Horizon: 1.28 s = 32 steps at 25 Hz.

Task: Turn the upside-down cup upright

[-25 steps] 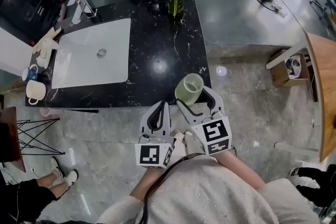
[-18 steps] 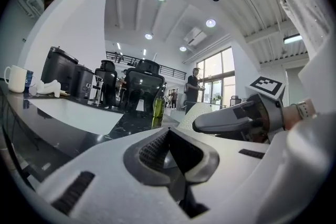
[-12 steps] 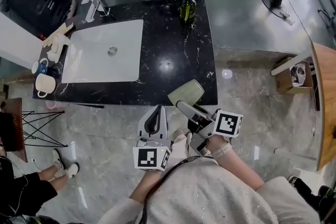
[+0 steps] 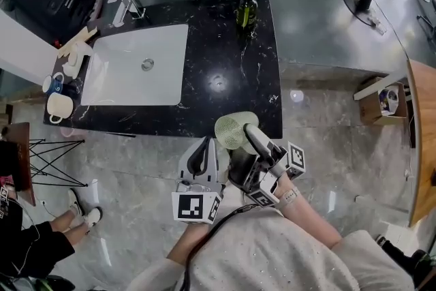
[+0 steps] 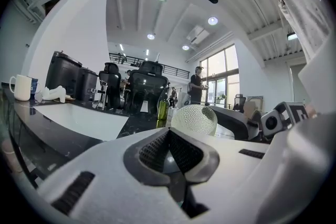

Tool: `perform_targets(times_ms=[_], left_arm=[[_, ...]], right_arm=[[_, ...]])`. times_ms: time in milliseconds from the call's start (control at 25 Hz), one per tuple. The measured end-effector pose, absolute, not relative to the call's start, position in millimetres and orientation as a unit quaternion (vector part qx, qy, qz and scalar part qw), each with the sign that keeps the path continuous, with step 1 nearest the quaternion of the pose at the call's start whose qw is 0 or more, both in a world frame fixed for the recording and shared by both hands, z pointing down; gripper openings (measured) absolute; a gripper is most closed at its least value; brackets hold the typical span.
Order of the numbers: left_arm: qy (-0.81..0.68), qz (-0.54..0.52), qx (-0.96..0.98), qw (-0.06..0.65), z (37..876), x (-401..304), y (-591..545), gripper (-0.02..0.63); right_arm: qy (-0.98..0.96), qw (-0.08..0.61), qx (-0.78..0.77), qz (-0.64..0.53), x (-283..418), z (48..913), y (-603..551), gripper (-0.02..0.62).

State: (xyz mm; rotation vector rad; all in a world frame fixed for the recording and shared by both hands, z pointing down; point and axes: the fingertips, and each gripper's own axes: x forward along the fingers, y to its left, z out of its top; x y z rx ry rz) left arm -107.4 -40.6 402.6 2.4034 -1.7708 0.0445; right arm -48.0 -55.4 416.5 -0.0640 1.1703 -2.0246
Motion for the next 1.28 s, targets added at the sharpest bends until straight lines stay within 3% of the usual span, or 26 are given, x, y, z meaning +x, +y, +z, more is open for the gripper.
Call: perform_targets(times_ms=[560, 1280], left_arm=[[-0.587, 0.042, 0.805, 0.078, 407.2, -101.2, -43.1, 0.005], [-0.580, 0.057, 0.809, 0.076, 409.3, -89.5, -50.0, 0.005]], right_arm=[[0.254, 0.527, 0.117, -0.803, -21.1, 423.0, -73.1, 0.330], [0.237, 0.566, 0.167, -0.772, -7.0, 427.6, -76.1, 0.331]])
